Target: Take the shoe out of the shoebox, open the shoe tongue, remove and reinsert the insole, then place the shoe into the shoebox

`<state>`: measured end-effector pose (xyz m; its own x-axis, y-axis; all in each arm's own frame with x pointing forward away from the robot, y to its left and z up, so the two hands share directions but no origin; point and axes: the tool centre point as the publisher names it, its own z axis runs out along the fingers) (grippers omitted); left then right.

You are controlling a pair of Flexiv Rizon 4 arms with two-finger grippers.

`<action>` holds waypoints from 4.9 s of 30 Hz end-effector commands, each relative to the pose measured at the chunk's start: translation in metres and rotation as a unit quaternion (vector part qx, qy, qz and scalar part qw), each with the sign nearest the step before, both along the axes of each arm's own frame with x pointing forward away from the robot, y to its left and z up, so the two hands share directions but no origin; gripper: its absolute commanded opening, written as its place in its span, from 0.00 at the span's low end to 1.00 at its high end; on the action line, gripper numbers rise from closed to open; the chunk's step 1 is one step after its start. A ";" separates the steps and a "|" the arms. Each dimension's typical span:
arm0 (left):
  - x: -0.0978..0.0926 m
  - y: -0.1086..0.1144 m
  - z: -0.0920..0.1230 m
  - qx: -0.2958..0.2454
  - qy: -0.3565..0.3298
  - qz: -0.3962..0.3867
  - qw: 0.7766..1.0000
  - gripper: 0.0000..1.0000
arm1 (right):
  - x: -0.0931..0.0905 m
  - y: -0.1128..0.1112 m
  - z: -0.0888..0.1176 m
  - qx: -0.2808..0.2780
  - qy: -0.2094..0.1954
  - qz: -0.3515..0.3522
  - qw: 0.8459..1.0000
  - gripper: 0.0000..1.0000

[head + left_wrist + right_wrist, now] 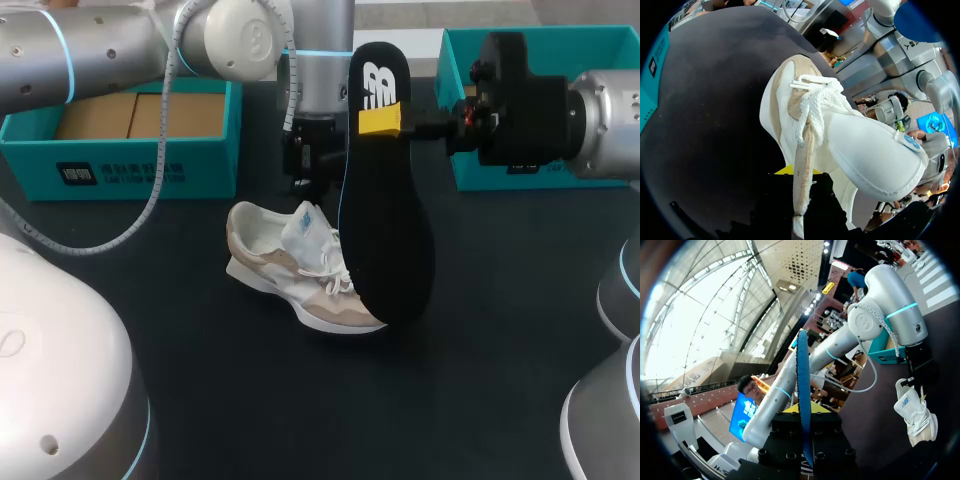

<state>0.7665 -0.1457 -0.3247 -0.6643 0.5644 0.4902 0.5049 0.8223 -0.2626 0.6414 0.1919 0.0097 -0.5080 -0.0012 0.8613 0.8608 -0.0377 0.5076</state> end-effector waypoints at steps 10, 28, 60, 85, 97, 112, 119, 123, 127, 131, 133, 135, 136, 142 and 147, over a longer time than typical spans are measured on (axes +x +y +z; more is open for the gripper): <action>0.019 -0.015 -0.019 0.034 0.079 -0.359 0.930 0.00 | 0.001 0.003 0.000 -0.001 0.001 0.000 1.000 0.00; 0.018 -0.046 -0.005 0.030 -0.033 -0.434 0.900 0.00 | 0.001 0.003 0.000 -0.001 0.001 0.000 1.000 0.00; -0.017 -0.088 -0.057 0.049 -0.028 -0.421 0.905 0.00 | 0.001 0.003 0.000 -0.001 0.001 0.000 1.000 0.00; 0.011 -0.084 0.009 -0.104 -0.080 -0.391 0.911 1.00 | 0.001 0.003 0.000 -0.001 0.001 0.000 1.000 0.00; 0.039 -0.088 0.066 -0.193 -0.182 -0.357 0.896 1.00 | 0.001 0.003 0.000 -0.001 0.001 0.000 1.000 0.00; 0.055 -0.042 0.108 -0.296 -0.217 -0.335 0.868 1.00 | 0.039 -0.065 0.002 0.023 0.035 -0.060 0.997 0.00; 0.050 -0.015 0.134 -0.328 -0.254 -0.312 0.855 1.00 | 0.082 -0.092 -0.021 0.042 0.108 -0.060 0.992 0.00; 0.047 -0.004 0.153 -0.359 -0.279 -0.302 0.838 1.00 | 0.111 -0.102 -0.035 0.057 0.133 -0.076 0.987 0.00; 0.042 0.001 0.170 -0.373 -0.305 -0.296 0.825 1.00 | 0.138 -0.108 -0.046 0.051 0.148 -0.078 0.985 0.00; 0.041 0.003 0.180 -0.377 -0.318 -0.291 0.820 1.00 | 0.154 -0.112 -0.051 0.052 0.161 -0.080 0.982 0.00; 0.040 0.003 0.182 -0.374 -0.314 -0.288 0.824 1.00 | 0.155 -0.113 -0.054 0.044 0.167 -0.088 0.981 0.00; 0.042 0.002 0.182 -0.336 -0.274 -0.309 0.846 1.00 | 0.155 -0.113 -0.054 0.044 0.167 -0.088 0.981 0.00; 0.042 0.002 0.182 -0.336 -0.274 -0.309 0.846 1.00 | 0.155 -0.113 -0.054 0.044 0.167 -0.088 0.981 0.00; 0.042 0.002 0.182 -0.336 -0.274 -0.309 0.846 1.00 | 0.155 -0.113 -0.054 0.044 0.167 -0.088 0.981 0.00; 0.042 0.002 0.182 -0.336 -0.274 -0.309 0.846 1.00 | 0.155 -0.113 -0.054 0.044 0.167 -0.088 0.981 0.00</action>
